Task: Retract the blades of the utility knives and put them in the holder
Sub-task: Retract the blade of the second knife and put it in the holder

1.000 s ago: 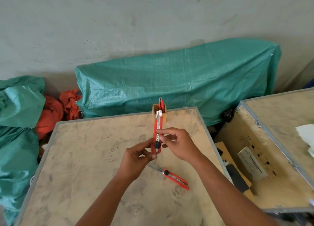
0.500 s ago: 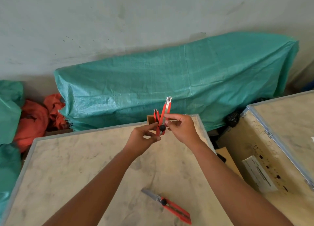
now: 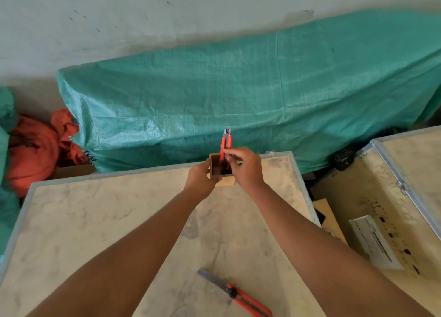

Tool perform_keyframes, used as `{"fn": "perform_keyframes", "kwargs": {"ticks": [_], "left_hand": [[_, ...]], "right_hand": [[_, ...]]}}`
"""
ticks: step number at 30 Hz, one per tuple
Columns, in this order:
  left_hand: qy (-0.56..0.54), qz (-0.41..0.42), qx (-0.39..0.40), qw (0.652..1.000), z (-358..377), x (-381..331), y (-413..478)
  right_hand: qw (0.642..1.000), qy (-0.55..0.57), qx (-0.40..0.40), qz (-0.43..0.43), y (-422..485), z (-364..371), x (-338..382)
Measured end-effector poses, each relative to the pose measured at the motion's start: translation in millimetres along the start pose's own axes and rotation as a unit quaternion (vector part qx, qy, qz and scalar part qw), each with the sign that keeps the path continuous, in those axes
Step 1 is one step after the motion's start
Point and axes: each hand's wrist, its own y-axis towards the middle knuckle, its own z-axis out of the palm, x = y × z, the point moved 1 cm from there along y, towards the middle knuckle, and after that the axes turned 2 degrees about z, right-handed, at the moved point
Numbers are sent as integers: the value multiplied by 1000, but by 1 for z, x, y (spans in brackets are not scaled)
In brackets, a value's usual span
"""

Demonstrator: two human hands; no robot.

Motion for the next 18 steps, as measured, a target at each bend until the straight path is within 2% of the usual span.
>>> {"fn": "perform_keyframes", "kwargs": {"ticks": [6, 18], "left_hand": [[-24, -3, -23, 999, 2, 3, 1], [-41, -25, -41, 998, 1, 0, -19]], "right_hand": [[999, -34, 20, 1, -5, 6, -10], [999, -7, 18, 33, -28, -14, -2]]}}
